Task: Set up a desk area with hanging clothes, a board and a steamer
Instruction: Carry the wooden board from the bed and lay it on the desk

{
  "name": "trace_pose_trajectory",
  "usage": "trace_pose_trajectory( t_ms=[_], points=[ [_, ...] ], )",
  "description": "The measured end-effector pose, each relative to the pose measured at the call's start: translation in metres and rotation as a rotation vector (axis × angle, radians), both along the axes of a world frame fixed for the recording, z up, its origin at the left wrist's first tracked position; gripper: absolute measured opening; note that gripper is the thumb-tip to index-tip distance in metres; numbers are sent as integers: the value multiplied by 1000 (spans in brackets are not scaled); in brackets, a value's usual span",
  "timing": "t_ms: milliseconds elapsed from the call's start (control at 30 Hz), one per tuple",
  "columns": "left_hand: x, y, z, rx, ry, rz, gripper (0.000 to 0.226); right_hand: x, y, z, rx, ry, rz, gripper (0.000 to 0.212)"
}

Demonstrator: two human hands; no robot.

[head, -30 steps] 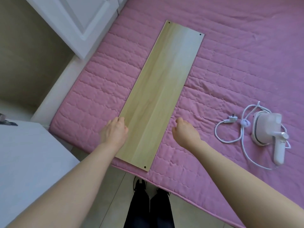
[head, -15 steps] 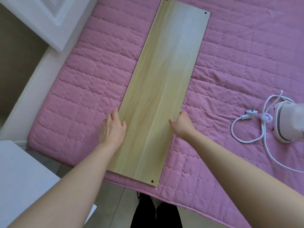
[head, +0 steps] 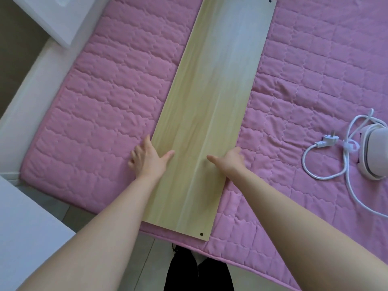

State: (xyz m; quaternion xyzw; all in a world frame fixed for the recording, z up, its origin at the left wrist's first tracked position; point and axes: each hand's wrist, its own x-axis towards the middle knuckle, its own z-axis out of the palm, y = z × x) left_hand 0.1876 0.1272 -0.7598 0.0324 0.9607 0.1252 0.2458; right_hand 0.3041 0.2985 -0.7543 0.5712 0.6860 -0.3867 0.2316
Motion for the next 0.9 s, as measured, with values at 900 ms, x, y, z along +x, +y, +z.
trace_pose_trajectory(
  t_ms=[900],
  points=[
    [133,-37,25,-21,-93,14,66,146,-21,8,-106,-56,227,20]
  ],
)
